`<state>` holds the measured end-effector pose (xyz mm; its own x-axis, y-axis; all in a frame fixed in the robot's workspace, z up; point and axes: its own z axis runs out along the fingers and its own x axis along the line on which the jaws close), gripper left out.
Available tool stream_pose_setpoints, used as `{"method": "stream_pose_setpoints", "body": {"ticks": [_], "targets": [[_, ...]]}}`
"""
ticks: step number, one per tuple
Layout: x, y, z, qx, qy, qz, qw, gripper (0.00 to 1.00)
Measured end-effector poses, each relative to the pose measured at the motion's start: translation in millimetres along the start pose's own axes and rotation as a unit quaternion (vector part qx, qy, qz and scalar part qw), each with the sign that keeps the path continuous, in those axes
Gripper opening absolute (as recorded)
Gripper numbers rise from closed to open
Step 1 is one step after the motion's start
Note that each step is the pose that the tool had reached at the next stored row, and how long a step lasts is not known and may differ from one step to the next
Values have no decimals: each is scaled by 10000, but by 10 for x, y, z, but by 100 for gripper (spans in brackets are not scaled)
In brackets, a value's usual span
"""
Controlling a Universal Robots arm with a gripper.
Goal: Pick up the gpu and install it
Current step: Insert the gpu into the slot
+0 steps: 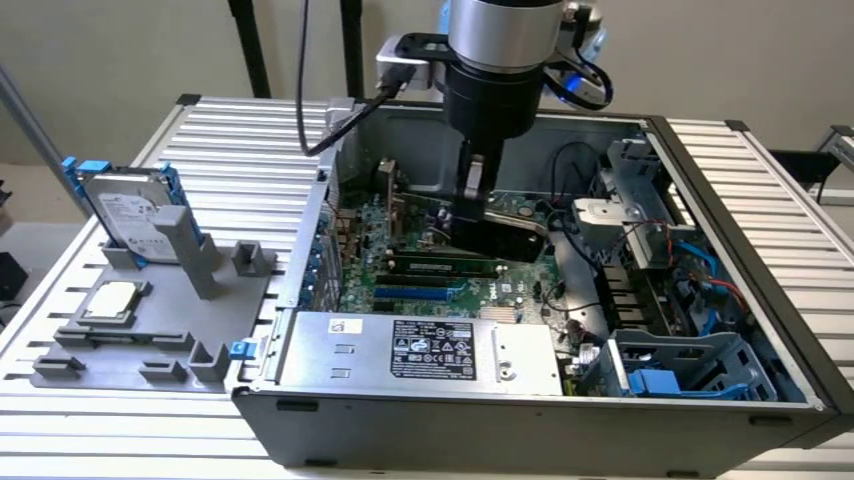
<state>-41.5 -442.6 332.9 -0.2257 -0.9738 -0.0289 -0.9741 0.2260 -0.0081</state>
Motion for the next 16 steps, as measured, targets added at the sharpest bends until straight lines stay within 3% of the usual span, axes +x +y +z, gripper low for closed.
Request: {"method": "stream_pose_setpoints", "body": {"ticks": [5,11,16], "targets": [[2,0,57,-13,-4,-453,9990,27],[5,3,154,-28,-18,-908,9959,27],[22,63,208,-34,-21,-1085,9941,27]]}}
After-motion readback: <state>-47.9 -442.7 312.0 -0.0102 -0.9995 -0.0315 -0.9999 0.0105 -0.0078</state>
